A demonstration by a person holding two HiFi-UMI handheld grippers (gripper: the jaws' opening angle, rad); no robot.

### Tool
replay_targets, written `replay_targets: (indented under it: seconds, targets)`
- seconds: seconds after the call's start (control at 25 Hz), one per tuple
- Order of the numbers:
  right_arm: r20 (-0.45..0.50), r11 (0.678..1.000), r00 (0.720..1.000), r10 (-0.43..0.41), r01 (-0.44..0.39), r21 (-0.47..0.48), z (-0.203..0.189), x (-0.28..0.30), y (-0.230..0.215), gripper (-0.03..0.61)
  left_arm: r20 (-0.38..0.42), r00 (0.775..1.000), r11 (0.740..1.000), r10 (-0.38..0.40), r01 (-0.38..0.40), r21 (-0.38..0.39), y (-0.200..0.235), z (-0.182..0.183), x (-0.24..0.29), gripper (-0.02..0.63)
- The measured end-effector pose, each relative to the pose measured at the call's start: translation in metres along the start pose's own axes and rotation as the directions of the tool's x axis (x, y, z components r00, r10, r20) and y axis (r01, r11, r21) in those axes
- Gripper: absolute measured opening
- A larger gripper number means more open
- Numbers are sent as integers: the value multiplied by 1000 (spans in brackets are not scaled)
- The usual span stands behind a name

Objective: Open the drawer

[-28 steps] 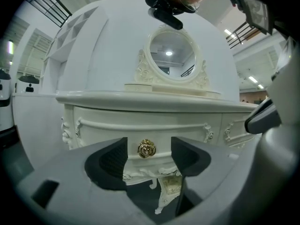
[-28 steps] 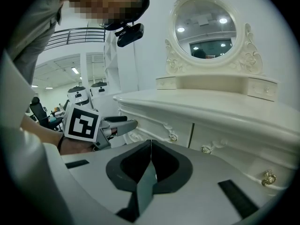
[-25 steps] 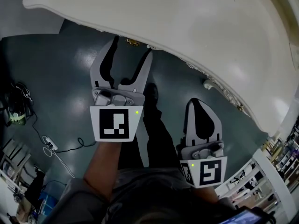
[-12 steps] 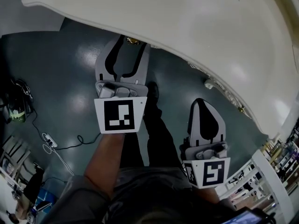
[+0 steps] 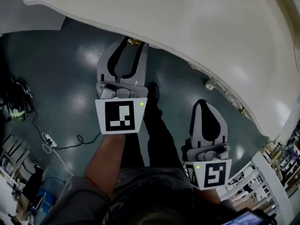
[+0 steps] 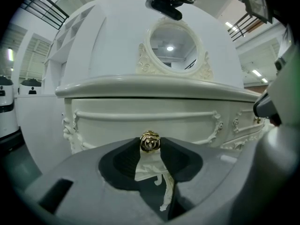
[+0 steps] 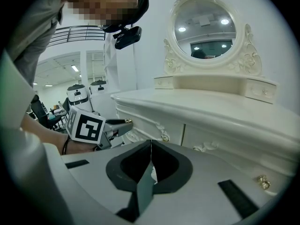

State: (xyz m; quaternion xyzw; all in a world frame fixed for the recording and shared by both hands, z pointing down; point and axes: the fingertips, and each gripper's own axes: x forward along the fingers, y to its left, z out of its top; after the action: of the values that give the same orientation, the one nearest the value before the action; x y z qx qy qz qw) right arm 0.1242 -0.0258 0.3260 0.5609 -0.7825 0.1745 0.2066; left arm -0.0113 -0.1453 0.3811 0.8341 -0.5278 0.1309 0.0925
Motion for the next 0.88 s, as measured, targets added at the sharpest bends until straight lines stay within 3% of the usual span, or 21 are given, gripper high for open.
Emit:
replay_targets:
  seconds: [0.88]
  targets:
    - [45, 999, 998, 46, -46, -5, 9, -15, 13, 14, -31, 999, 1000, -25, 25, -3, -4, -14, -25, 141]
